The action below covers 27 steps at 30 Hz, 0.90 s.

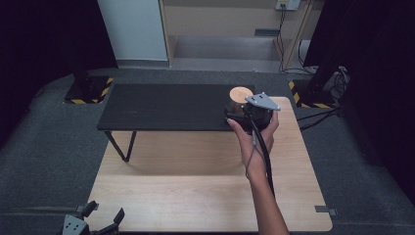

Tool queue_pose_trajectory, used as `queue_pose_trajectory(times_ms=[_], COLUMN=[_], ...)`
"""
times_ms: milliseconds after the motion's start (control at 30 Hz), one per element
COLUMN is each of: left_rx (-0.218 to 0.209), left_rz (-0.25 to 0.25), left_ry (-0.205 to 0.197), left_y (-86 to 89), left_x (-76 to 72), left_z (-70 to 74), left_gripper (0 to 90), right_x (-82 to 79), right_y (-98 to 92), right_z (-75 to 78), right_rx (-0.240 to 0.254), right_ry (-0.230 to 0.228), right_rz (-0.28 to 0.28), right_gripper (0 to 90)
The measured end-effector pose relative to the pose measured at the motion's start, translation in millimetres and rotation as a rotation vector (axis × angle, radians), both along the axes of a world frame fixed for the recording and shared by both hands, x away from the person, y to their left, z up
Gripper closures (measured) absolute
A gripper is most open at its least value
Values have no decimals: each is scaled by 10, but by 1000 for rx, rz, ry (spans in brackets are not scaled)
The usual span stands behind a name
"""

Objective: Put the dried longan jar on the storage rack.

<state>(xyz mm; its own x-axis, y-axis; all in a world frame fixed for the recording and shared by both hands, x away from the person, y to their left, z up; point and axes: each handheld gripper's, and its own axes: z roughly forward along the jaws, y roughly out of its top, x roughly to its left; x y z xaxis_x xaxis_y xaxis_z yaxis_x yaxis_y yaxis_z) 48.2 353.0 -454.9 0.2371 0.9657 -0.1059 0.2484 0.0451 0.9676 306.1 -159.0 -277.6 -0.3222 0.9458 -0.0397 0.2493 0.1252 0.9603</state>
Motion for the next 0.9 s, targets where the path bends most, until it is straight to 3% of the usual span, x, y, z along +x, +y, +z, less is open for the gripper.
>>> queue_pose_trajectory(times_ms=[500, 733, 900], left_rx=[0, 0, 3], left_rz=[-1, 0, 0], left_ry=[1, -2, 1], left_y=[5, -2, -23], left_x=[-8, -5, 22], left_z=[2, 9, -4], left_gripper=[17, 17, 17], right_x=[-144, -421, -730], right_y=[-44, -71, -160], right_z=[-41, -134, -386], right_rx=[20, 26, 56], right_ry=[2, -10, -16], right_rz=[13, 30, 48], right_gripper=[8, 7, 8])
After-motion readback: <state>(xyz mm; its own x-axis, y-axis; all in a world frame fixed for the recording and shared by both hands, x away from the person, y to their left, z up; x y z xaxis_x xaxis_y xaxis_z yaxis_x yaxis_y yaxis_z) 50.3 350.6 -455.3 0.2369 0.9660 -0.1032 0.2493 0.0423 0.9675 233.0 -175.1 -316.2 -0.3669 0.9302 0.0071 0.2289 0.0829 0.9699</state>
